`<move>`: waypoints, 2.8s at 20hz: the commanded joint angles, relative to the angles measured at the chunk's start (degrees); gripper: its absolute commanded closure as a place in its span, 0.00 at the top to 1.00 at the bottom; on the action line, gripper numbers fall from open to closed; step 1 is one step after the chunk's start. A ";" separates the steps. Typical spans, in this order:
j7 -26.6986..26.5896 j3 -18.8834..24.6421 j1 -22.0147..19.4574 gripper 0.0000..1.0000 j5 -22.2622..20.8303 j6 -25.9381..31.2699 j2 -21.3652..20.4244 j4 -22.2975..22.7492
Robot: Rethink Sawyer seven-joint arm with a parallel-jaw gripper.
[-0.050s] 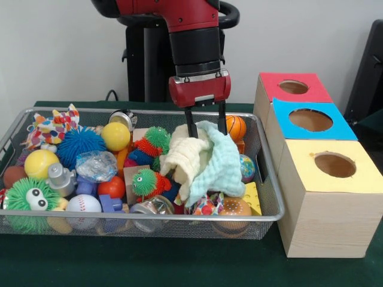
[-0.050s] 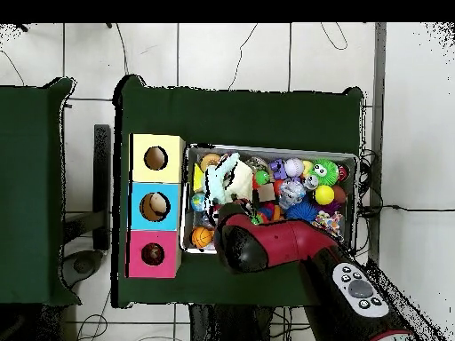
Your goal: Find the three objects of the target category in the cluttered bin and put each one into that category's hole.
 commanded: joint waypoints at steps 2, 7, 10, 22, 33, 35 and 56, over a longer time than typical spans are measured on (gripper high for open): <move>3.88 -0.76 -0.41 1.00 -0.70 2.63 -0.70 -2.74; 1.61 2.44 -3.26 1.00 2.68 9.40 -6.27 -0.73; -1.01 5.20 -5.17 1.00 5.62 15.21 -10.09 -0.46; -6.33 10.51 -10.63 1.00 7.78 24.27 -13.78 -1.07; -6.23 6.86 -10.90 1.00 -0.19 22.75 -10.36 -3.51; -6.23 6.22 -10.77 1.00 -1.66 22.78 -10.15 -3.64; -11.95 7.51 -13.92 1.00 -8.92 28.54 -10.86 -4.66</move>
